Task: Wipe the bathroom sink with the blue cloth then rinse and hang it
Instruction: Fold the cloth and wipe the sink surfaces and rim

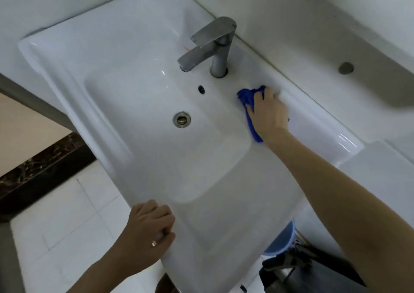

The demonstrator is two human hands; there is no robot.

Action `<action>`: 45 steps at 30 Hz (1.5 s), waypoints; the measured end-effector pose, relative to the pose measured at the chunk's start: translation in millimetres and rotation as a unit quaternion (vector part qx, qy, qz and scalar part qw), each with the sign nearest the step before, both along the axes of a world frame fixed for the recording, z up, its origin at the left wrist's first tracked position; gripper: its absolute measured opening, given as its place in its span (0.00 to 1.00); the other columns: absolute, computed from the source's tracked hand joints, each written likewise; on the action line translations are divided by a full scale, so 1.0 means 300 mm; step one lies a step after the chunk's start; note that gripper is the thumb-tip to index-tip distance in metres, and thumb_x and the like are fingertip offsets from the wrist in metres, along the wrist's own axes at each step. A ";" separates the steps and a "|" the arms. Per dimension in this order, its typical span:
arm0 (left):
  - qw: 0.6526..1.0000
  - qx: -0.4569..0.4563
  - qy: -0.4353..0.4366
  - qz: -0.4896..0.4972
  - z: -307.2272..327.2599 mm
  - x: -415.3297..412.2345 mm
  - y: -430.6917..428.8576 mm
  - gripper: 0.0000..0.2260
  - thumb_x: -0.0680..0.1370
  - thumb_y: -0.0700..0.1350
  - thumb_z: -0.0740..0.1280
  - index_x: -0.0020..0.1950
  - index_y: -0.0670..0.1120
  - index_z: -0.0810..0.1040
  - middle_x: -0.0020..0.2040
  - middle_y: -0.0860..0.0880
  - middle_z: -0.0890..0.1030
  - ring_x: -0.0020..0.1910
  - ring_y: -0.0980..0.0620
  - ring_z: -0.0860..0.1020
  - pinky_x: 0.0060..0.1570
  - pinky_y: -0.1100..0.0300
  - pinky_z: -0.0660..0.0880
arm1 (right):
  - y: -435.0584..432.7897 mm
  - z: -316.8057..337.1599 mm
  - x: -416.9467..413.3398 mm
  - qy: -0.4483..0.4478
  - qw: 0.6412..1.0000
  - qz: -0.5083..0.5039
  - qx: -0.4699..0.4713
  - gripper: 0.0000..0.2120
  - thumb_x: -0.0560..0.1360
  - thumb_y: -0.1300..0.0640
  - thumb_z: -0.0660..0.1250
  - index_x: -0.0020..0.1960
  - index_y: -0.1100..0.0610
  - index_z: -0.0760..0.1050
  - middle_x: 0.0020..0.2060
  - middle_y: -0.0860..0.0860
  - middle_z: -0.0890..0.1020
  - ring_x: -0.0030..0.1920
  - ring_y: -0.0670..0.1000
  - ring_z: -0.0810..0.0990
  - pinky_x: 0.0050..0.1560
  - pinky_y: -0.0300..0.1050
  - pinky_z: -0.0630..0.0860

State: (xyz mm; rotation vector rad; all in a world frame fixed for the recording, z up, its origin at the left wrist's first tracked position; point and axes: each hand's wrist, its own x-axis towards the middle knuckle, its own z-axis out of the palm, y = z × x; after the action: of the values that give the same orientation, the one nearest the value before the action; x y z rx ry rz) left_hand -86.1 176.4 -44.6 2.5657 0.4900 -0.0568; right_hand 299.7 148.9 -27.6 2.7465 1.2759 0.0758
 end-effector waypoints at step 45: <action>0.999 0.027 -0.043 0.020 -0.018 -0.009 -0.012 0.07 0.75 0.49 0.62 0.38 0.49 0.73 0.38 0.57 0.72 0.42 0.55 0.65 0.46 0.57 0.60 | -0.298 -0.043 -0.831 0.271 0.957 0.104 0.007 0.18 0.79 0.46 0.62 0.60 0.58 0.71 0.59 0.57 0.74 0.38 0.57 0.79 0.33 0.45 0.67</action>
State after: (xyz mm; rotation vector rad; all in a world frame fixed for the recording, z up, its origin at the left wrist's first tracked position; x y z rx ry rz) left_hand -88.8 172.7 -50.0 2.5969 0.5163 0.0808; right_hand 50.3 59.6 -40.4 2.7283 1.6821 -0.7002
